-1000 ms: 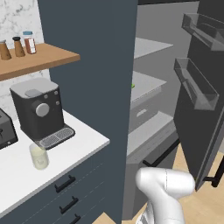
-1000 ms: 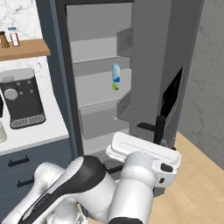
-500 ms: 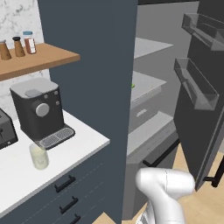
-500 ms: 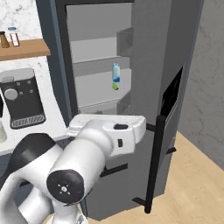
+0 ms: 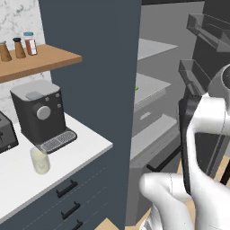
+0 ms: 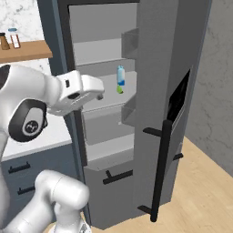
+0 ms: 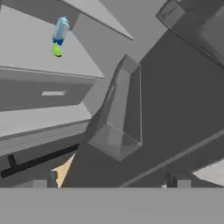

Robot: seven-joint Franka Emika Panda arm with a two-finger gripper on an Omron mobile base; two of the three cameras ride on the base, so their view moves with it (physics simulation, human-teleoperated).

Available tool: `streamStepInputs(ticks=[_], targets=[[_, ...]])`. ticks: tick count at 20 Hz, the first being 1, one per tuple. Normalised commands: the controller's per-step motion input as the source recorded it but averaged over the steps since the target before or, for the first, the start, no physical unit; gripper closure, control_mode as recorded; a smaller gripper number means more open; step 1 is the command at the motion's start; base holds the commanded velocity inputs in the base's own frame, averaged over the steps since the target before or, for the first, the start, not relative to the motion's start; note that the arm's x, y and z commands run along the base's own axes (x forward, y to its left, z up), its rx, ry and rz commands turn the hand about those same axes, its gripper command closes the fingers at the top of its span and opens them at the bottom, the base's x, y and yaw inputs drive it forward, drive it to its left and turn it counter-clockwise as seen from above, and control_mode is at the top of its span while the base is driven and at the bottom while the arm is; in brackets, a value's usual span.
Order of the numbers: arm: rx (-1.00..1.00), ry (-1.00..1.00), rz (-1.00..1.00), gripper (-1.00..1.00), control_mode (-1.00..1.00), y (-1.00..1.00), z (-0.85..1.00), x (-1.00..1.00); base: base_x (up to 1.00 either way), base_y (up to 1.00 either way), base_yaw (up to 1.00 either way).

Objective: Grab a lemon wedge from the fridge and one ice cube from the ice bowl, and put them in the glass of lemonade.

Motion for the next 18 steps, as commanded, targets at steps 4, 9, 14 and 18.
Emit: streamStepInputs(ticks=[4, 9, 14, 18], targets=[[-0.39, 0.58, -0.29, -1.00, -1.00, 0.24, -0.12, 1.00, 0.00, 0.00, 0.00], [-0.24, 0.20, -0.30, -1.00, -1.00, -0.04, -0.51, 1.00, 0.00, 0.00, 0.00], [-0.07, 0.25, -0.25, -1.00, -1.00, -0.20, -0.41, 0.92, 0.00, 0.00, 0.00], [-0.01, 0.18, -0.16, -1.00, -1.00, -0.41, -0.04, 0.42, 0.00, 0.00, 0.00]])
